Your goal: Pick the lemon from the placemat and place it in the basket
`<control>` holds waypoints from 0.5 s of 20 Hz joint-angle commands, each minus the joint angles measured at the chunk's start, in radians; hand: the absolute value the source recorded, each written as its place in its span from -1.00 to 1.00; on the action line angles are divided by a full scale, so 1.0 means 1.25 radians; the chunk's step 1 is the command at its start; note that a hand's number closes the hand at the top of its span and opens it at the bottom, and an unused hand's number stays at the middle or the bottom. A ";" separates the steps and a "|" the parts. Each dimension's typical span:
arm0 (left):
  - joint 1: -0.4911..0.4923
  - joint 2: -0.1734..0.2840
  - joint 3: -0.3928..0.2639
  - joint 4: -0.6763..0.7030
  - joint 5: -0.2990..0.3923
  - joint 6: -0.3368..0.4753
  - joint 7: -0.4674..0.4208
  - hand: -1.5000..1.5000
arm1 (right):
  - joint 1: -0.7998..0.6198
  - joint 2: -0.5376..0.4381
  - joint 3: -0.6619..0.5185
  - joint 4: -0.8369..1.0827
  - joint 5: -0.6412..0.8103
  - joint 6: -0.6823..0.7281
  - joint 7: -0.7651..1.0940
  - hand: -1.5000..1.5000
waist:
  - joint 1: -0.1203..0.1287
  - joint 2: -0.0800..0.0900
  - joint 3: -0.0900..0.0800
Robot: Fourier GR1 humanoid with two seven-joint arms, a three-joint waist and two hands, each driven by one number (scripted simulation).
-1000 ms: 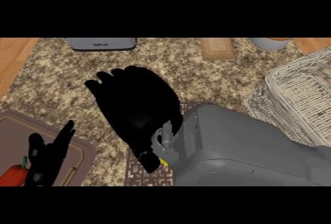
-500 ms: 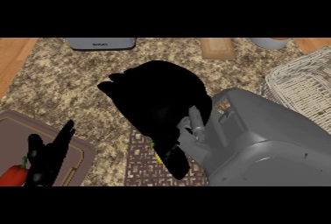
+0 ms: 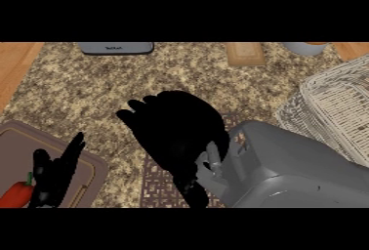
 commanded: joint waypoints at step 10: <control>0.017 -0.037 -0.015 0.035 -0.010 -0.004 0.048 0.00 | 0.160 0.075 0.127 0.068 0.248 -0.033 -0.038 -1.00 | 0.012 0.010 -0.009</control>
